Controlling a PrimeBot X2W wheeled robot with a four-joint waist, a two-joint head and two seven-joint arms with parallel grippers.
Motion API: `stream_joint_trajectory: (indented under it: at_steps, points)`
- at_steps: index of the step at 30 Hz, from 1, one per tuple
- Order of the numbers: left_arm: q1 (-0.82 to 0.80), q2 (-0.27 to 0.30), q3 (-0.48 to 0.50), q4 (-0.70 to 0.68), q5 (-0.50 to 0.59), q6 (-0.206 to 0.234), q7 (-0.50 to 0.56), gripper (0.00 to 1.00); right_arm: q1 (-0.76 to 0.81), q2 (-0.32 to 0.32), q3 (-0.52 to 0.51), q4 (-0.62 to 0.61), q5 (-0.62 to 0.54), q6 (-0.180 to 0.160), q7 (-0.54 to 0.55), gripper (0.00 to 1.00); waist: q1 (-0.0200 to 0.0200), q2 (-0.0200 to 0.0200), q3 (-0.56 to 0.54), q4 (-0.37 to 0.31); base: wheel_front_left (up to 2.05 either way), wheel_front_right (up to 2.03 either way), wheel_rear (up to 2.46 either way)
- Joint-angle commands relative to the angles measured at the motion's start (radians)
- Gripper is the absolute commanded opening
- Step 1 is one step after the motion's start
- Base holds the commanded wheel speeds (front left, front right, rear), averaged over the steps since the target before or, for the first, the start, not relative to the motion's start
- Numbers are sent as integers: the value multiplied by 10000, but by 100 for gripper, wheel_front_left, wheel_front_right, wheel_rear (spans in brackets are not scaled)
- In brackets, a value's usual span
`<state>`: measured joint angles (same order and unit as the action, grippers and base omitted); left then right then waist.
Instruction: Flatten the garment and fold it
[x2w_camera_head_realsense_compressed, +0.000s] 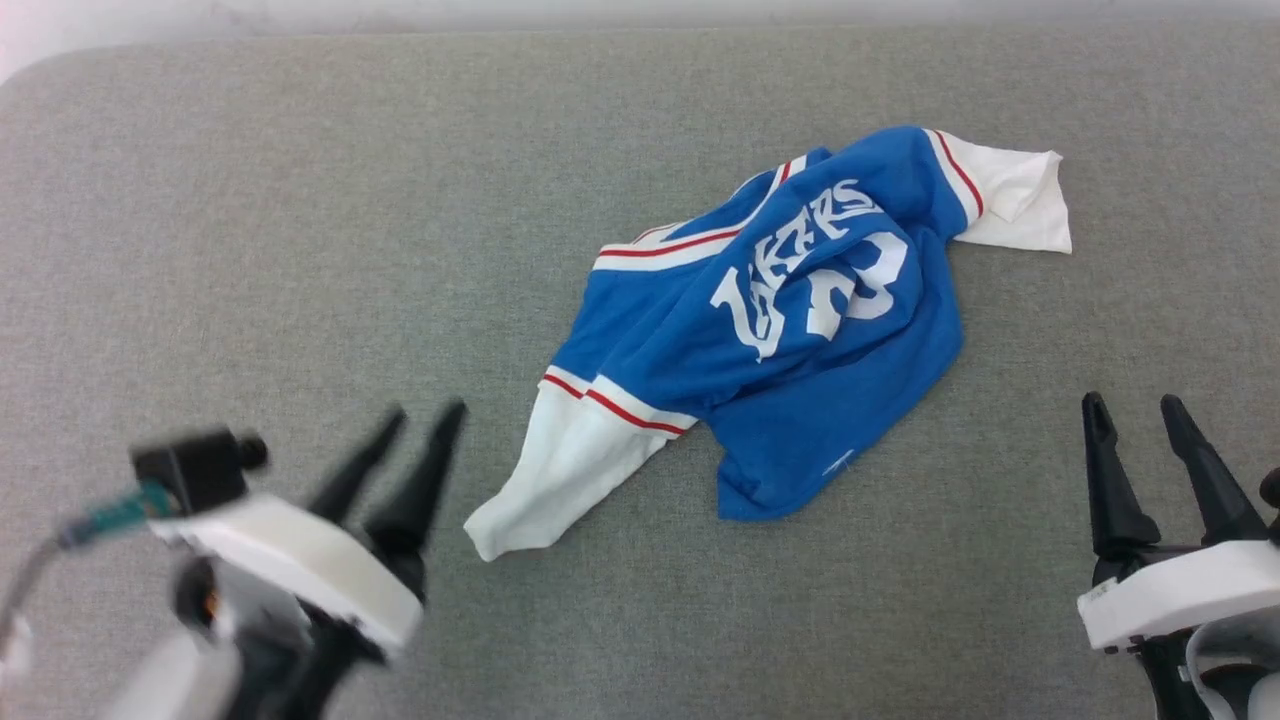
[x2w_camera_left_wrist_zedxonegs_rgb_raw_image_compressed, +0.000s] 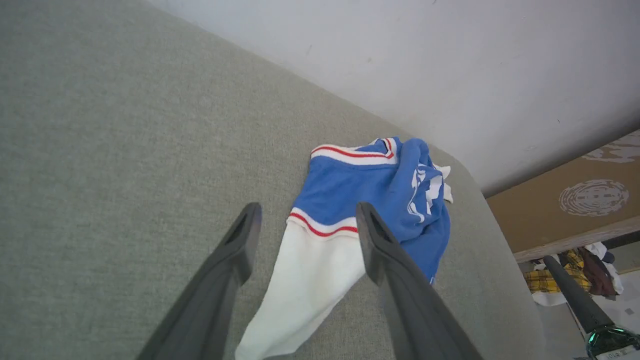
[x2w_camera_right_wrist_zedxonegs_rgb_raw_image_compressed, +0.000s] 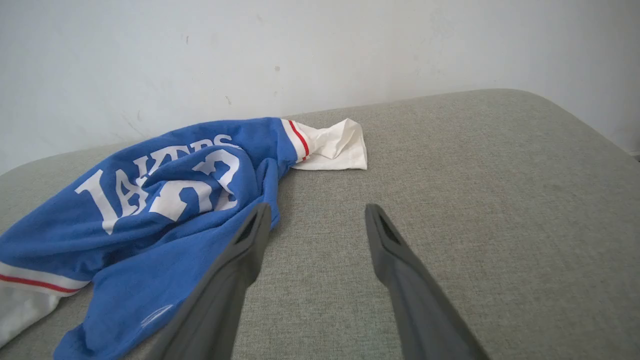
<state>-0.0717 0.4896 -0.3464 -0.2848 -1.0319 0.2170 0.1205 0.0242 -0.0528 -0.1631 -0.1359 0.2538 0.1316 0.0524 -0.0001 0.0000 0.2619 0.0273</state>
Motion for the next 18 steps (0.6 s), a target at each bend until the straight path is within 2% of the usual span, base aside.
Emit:
stream_joint_trajectory:
  at_steps: [1,3,5,6,9,13,14,18]
  points:
    - [-471,267,125,-157,293,197,164,100,66,26,0,-56,-42,-9,34,100,1,0,55,-27,0,0,0]
    - [-1202,814,110,-76,1008,498,488,100,34,26,44,-94,-18,-9,31,100,1,0,195,-90,0,0,0]
    - [-2064,969,-70,255,1813,798,551,100,-31,26,73,-118,16,-9,18,100,1,0,375,-166,0,0,0]
    - [-2508,984,-353,494,2218,806,651,100,-71,26,87,-120,23,-9,12,100,1,0,475,-211,0,0,0]
    - [-3695,584,-1339,1480,2908,608,1163,100,-217,26,143,-125,61,-9,-8,100,1,0,805,-359,0,0,0]
    - [-4785,-168,-2362,3068,3022,142,2080,100,-410,26,125,-143,51,-9,-37,100,1,0,1225,-597,0,0,0]
    - [-5189,-379,-2656,3938,3060,-8,2454,100,-450,26,73,-191,40,-9,-43,100,1,0,1393,-695,0,0,0]
    - [-5655,-686,-3019,5371,3069,-221,2928,100,-511,26,7,-274,18,-9,-22,100,1,0,1643,-906,0,0,0]
